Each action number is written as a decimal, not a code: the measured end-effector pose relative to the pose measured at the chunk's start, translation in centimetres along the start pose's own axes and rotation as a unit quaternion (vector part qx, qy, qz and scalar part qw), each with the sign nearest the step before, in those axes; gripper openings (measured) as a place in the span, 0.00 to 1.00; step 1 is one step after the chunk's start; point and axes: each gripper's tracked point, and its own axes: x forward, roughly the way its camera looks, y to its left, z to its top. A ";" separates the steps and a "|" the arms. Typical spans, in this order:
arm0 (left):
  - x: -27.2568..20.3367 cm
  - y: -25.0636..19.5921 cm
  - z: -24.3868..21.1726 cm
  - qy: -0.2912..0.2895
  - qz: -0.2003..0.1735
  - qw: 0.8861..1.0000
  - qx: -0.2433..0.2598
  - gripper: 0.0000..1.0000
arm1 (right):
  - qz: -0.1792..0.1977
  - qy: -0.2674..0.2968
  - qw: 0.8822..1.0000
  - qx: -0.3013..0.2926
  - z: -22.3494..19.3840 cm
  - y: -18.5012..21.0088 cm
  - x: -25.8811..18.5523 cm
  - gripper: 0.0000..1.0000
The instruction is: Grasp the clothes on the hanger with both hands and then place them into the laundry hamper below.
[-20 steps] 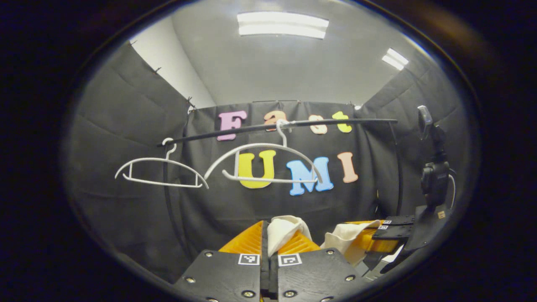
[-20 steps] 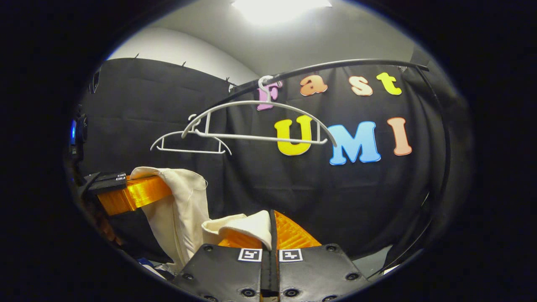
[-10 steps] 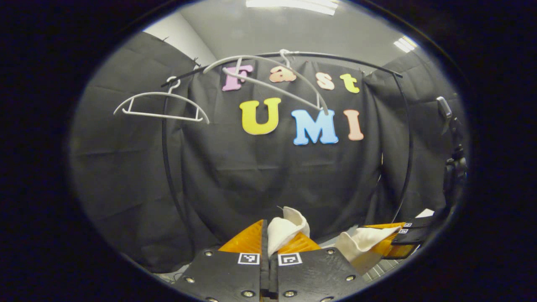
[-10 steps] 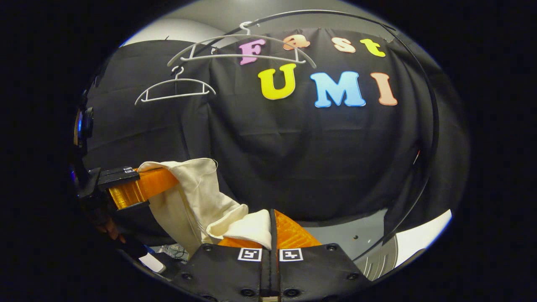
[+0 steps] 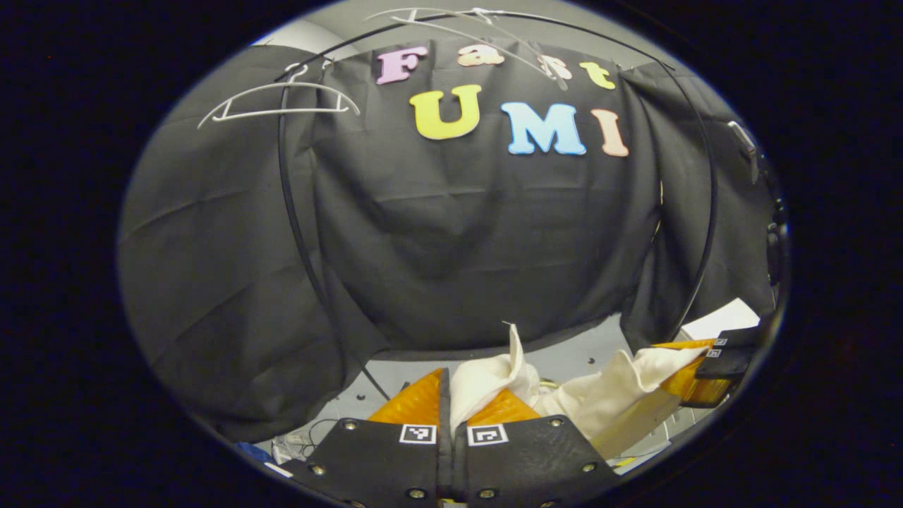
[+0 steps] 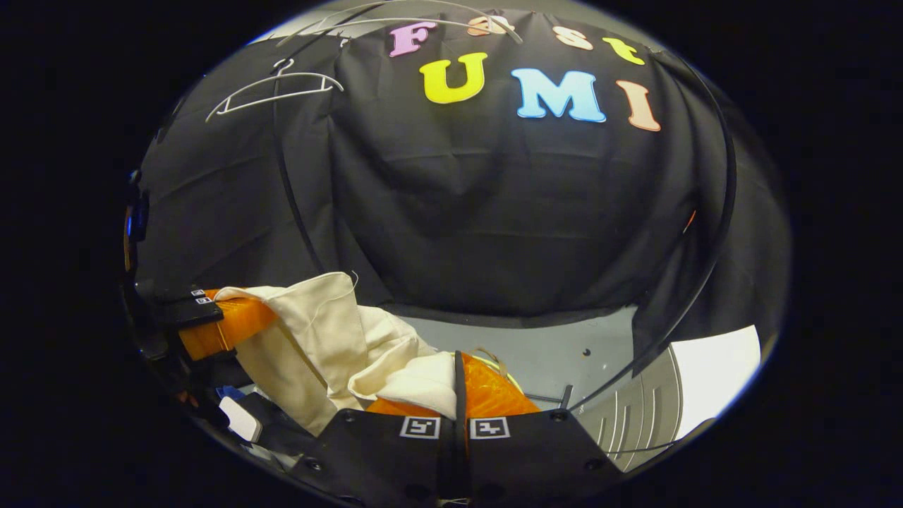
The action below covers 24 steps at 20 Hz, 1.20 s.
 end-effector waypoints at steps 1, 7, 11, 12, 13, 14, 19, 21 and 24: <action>0.2 -0.4 -1.6 0.017 -0.001 1.000 0.007 0.01 | -0.007 0.009 1.000 0.004 -0.5 -0.3 0.2 0.01; 1.6 -1.2 -8.7 0.109 -0.015 0.993 0.031 0.02 | -0.025 0.074 0.997 0.013 -4.0 -0.4 1.4 0.00; 1.9 -1.1 -10.9 0.154 -0.016 0.987 0.033 0.01 | -0.035 0.112 0.993 0.003 -5.8 -0.9 1.2 0.06; 2.1 -0.7 -11.0 0.159 -0.007 0.987 0.035 0.02 | -0.036 0.119 0.992 0.001 -6.0 -1.0 1.1 0.12; 1.9 -0.5 -11.0 0.161 -0.007 0.986 0.034 0.21 | -0.034 0.123 0.992 0.001 -6.1 -0.9 1.1 0.16; 1.8 -0.5 -10.9 0.164 -0.010 0.986 0.030 0.41 | -0.038 0.123 0.992 -0.004 -6.3 -1.1 0.9 0.29; 1.6 0.9 -11.3 0.159 0.002 0.987 0.031 0.99 | -0.055 0.109 0.992 -0.018 -5.0 -2.5 0.2 1.00; 1.1 1.2 -10.7 0.152 0.002 0.988 0.035 1.00 | -0.061 0.099 0.993 -0.019 -3.9 -2.7 -0.2 1.00; 0.1 1.3 -7.5 0.113 -0.005 0.993 0.039 0.99 | -0.064 0.066 0.996 -0.016 -1.1 -2.9 -1.6 1.00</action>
